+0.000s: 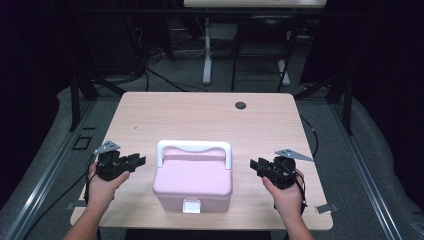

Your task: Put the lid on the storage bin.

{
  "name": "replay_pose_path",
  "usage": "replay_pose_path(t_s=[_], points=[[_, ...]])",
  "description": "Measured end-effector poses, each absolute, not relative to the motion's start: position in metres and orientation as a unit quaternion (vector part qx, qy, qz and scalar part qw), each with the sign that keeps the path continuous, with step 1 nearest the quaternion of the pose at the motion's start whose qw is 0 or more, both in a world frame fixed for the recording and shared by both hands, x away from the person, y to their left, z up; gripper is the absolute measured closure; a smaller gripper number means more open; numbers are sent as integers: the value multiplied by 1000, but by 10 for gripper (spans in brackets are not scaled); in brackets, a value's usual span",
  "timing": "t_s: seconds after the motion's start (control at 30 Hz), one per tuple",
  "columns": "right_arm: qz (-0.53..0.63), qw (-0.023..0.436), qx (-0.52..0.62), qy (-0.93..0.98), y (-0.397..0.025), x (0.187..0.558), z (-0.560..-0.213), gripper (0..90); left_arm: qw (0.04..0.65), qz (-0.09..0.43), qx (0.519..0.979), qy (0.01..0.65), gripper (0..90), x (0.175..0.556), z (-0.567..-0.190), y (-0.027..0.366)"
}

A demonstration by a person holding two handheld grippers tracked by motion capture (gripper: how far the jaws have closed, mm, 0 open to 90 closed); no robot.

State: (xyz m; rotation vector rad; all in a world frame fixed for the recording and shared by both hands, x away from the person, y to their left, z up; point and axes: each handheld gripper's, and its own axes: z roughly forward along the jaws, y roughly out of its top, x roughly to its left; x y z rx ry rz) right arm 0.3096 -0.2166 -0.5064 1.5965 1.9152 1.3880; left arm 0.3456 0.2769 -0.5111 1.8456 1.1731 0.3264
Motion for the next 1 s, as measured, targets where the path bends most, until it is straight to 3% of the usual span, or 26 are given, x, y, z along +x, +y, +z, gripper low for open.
replay_pose_path(t_s=[0.53,1.0], points=[[482,152,552,663,-217,306,-518,568,432,147,755,470,508,340,-526,272],[473,161,550,669,-212,302,-532,529,418,153,763,468,491,336,-537,269]])
